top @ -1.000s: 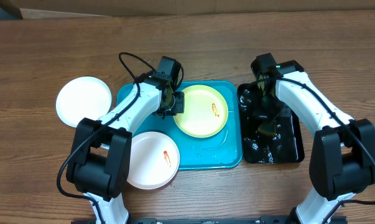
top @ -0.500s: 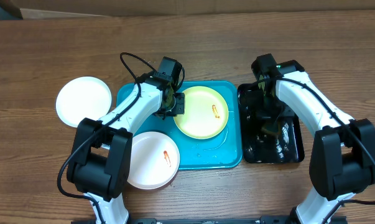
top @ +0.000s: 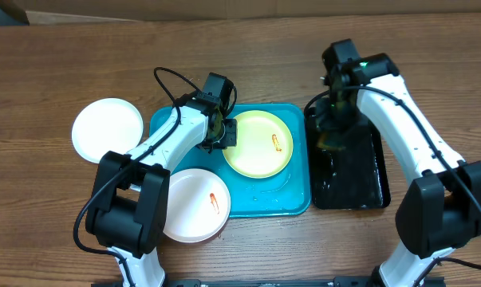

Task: Clean dirty plates on tray and stack at the side
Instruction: 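Move the sponge over the yellow plate and wipe it with the right gripper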

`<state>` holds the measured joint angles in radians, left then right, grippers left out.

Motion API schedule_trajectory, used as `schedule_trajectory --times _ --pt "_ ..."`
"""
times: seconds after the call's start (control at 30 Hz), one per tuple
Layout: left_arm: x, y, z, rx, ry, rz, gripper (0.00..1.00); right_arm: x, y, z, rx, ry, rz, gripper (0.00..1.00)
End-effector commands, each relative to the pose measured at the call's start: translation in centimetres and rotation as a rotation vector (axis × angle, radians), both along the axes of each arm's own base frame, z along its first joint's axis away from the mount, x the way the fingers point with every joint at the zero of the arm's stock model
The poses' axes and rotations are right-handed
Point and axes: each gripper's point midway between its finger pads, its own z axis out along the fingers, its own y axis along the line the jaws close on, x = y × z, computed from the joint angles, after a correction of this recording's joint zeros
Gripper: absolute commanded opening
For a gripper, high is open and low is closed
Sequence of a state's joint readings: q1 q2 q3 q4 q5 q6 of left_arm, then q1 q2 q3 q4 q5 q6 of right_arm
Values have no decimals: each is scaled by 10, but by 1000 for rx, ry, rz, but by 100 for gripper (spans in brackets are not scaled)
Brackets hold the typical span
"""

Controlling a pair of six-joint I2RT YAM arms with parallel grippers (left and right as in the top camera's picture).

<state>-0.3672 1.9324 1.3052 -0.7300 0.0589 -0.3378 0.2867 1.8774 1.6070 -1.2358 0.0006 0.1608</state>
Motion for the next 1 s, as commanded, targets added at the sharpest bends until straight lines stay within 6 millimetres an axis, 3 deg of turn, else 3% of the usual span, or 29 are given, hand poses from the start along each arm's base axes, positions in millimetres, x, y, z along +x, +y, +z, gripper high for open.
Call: schedule_trajectory --times 0.0,0.13,0.33,0.5,0.77,0.97 --pt "4 -2 1 11 -10 -5 4 9 48 23 134 -98 121 4" --pt "2 -1 -1 13 -4 -5 4 17 76 27 124 -188 236 4" --pt "1 -1 -2 14 -3 -5 4 19 84 15 -30 -227 281 4" --pt "1 -1 -2 14 -3 -5 4 16 95 -13 -51 -174 311 4" --pt "1 -1 -2 15 0 -5 4 15 95 -69 -94 -61 315 4" --pt "1 -1 -2 14 0 -5 4 8 95 -99 -95 13 294 4"
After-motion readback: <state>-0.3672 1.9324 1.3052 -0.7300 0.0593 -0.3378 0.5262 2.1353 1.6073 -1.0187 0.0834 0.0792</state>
